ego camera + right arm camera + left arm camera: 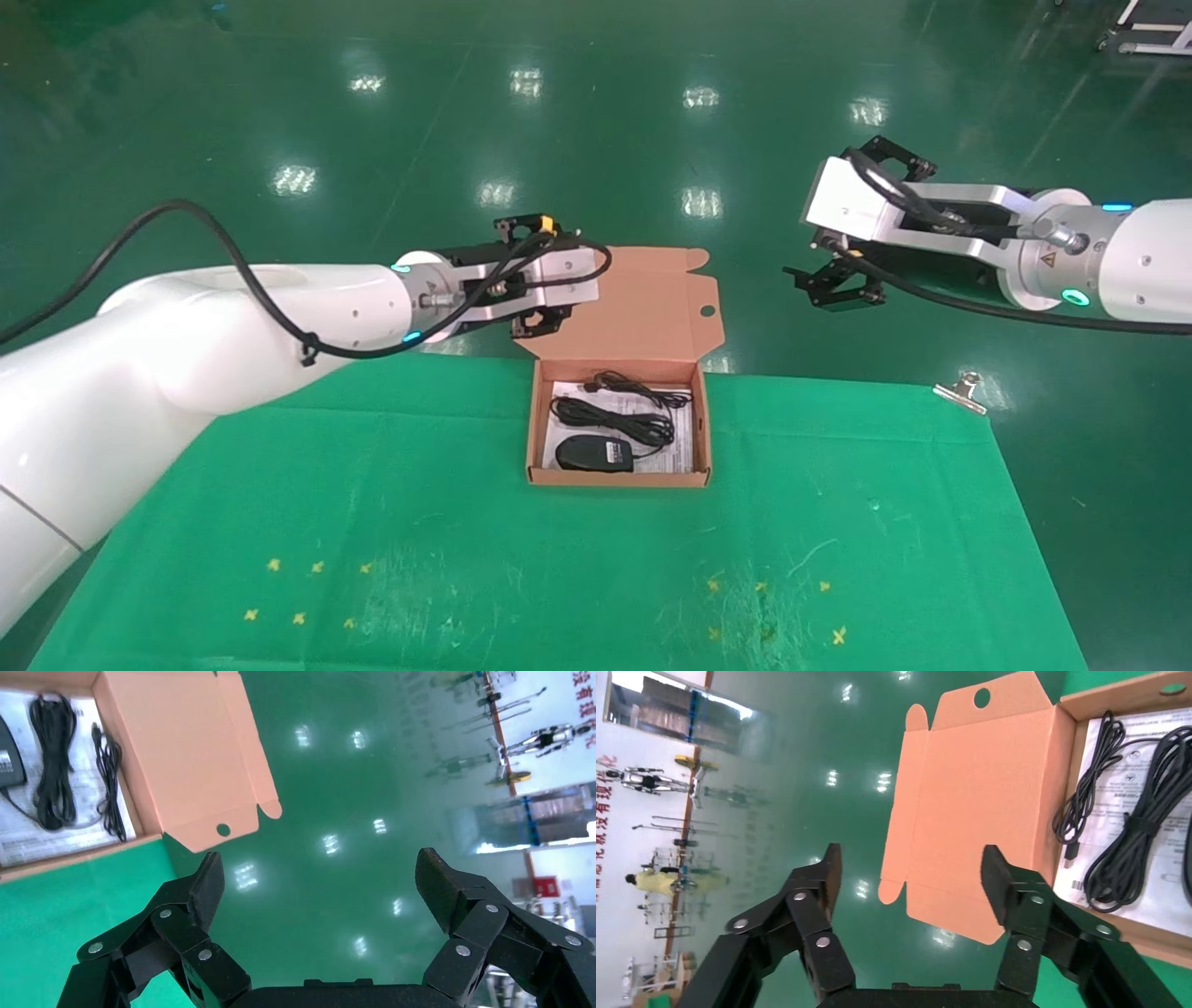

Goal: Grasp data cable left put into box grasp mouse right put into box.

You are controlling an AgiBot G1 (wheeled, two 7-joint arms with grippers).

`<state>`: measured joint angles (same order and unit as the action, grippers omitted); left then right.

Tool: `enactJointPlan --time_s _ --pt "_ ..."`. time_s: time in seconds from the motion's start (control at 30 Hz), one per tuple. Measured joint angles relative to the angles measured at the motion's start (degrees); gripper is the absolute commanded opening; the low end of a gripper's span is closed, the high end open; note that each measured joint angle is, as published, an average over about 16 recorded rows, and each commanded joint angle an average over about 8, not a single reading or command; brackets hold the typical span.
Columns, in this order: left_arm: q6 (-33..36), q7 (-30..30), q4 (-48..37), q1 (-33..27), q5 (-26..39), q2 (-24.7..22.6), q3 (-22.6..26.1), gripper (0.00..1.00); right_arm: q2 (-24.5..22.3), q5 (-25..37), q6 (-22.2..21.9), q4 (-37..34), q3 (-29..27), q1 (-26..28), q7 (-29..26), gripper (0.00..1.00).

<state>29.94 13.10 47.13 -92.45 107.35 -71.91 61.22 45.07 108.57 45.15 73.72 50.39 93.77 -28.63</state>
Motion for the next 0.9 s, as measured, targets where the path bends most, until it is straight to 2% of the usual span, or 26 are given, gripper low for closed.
enactJointPlan --time_s 0.2,0.9 --pt "4.2 -0.08 1.85 2.04 -4.79 2.7 -3.39 1.0 -0.7 -4.65 3.39 -0.02 -2.52 -1.97 1.53 1.0" --pt "24.5 -0.97 11.53 13.4 -28.69 16.16 -19.85 1.0 -4.38 -29.06 18.01 -0.07 -15.05 -13.87 7.96 1.0"
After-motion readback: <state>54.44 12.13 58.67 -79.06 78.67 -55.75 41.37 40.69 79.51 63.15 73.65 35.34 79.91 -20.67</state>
